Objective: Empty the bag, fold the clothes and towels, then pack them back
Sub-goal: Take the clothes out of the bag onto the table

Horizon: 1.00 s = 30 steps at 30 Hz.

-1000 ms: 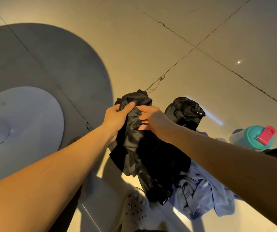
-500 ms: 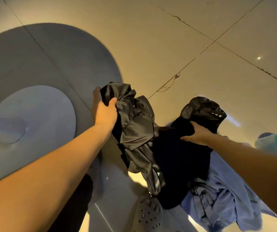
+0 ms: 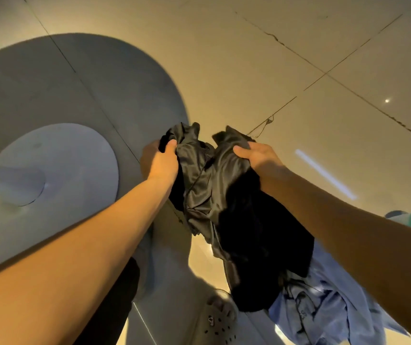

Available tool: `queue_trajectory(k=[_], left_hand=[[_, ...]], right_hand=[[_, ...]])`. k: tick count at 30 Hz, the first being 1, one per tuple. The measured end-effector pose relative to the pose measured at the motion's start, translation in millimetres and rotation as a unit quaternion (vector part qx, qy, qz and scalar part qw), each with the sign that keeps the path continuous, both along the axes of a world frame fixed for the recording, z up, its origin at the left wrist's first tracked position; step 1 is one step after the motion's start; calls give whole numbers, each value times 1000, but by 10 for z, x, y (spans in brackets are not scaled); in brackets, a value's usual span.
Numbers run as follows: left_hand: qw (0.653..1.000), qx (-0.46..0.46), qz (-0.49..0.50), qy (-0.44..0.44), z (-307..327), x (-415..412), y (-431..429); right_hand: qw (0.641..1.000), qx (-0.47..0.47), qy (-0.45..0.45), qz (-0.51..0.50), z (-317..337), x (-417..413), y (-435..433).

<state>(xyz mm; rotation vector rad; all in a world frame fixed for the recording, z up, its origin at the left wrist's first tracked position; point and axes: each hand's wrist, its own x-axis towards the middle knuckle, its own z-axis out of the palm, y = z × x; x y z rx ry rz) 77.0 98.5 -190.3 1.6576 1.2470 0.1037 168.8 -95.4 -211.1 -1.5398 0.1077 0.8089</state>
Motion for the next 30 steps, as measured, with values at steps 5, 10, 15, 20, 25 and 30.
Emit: queue_trajectory(k=[5,10,15,20,25,30], left_hand=[[985,-80,-98,-117,127,34,-115],[989,-99,-93,-56,-42,33,-87],[990,-124,-62,-8,-310,-75,-77],[997,-42,-69,-2,-478,-128,-169],[998,5,-33,44,-617,-231,-92],[992,9,-10,127,-807,-360,-37]], right_hand=[[995,75,67,-17,51,-234,574],[989,73,131,6,68,-405,723],[979,9,181,94,34,-474,434],[981,-173,87,-21,-296,-189,-240],[932,-340,92,88,-801,-198,-1049],[945,-292,123,80,-1346,-295,-972]])
